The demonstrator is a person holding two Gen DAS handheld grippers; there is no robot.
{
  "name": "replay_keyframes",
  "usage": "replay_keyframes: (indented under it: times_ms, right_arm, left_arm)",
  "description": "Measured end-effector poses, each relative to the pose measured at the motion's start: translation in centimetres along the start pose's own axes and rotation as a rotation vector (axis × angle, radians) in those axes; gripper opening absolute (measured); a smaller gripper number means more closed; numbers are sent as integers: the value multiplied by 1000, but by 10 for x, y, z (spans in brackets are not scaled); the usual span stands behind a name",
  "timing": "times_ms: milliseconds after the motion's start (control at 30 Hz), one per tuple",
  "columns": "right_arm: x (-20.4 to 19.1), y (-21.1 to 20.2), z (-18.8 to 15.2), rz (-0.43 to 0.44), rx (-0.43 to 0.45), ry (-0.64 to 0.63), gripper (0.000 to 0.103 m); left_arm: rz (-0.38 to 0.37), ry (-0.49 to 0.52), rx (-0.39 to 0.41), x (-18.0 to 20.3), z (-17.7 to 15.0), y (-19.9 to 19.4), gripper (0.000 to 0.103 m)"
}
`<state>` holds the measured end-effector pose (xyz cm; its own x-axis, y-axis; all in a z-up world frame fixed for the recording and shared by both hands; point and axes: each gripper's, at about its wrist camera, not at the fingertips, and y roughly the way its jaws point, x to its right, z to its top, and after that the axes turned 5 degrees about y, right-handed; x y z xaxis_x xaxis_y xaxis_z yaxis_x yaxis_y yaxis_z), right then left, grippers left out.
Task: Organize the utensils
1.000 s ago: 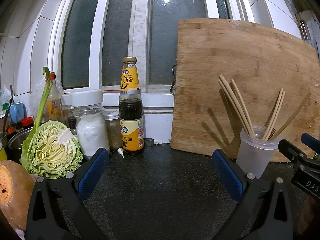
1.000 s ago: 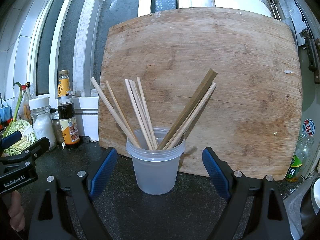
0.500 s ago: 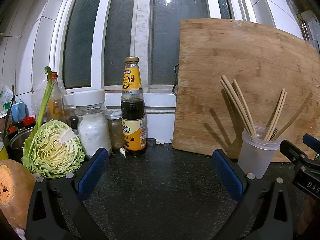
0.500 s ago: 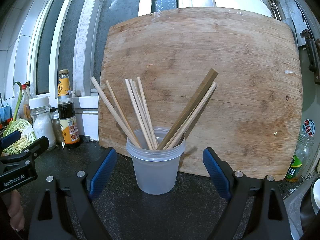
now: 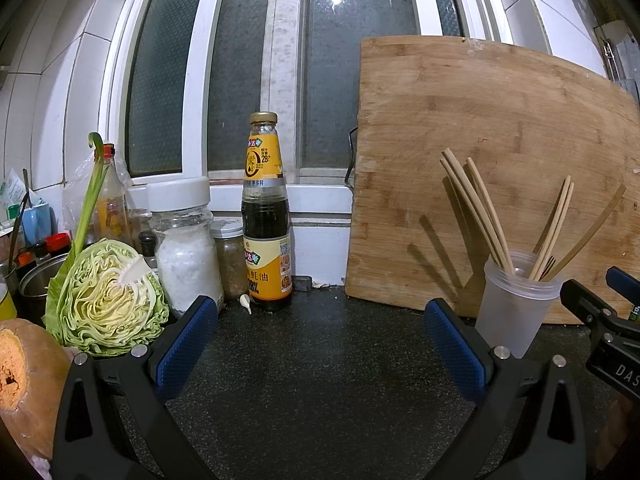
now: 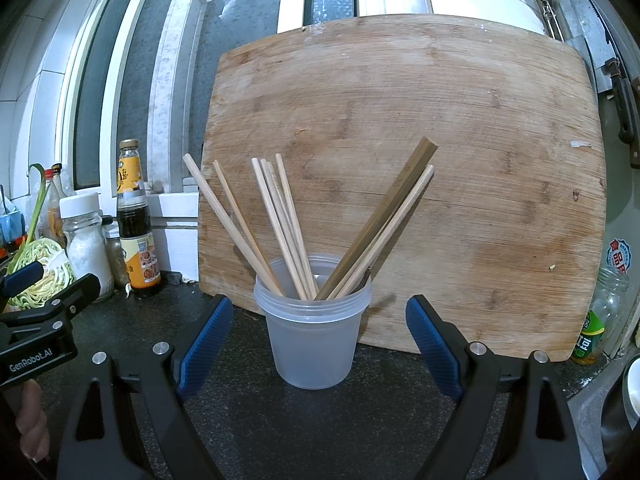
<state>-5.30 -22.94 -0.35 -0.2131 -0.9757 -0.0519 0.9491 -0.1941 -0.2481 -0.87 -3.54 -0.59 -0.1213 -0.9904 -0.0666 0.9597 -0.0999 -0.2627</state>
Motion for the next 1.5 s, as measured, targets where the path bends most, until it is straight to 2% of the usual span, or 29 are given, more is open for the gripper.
replay_keyframes:
  times_ms: [1500]
  right_arm:
    - [-2,-2,-1,-5,1,1,91]
  left_arm:
    - [2,-2,-5,-3,-1,0,103]
